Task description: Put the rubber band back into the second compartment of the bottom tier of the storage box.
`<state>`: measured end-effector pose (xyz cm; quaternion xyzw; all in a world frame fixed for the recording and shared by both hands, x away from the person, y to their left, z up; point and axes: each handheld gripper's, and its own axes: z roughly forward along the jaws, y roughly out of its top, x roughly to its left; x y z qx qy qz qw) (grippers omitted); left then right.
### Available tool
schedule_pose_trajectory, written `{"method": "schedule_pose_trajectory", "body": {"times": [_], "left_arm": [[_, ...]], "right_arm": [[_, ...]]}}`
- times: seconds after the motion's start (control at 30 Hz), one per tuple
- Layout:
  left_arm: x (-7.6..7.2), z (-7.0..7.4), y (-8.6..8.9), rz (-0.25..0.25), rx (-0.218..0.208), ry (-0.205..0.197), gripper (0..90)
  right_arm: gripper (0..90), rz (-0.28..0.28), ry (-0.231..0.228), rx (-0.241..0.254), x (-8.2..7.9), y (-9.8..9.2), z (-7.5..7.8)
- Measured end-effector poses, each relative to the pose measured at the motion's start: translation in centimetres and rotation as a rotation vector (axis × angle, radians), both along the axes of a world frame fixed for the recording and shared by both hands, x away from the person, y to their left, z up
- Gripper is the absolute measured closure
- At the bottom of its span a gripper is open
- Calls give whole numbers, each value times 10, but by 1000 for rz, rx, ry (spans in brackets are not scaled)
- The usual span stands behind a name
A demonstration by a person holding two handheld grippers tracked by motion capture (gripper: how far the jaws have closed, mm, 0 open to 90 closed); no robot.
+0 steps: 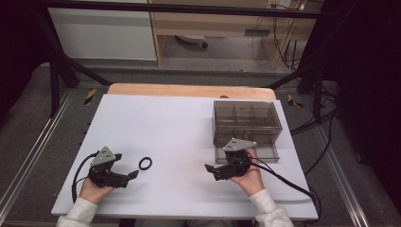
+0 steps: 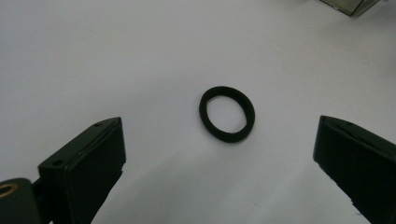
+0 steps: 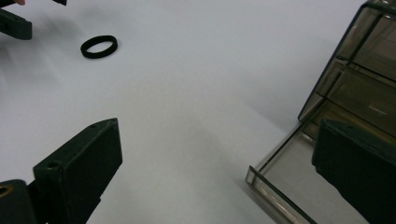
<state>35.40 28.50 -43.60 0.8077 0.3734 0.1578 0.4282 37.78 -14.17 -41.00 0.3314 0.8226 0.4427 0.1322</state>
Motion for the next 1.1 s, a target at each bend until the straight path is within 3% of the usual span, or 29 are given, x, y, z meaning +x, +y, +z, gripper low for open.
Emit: {"method": "schedule_pose_trajectory", "body": {"times": [1.1], "left_arm": [[0, 0, 0, -2, 1, 0, 23]], "right_arm": [[45, 57, 29, 8, 26, 69, 5]]}}
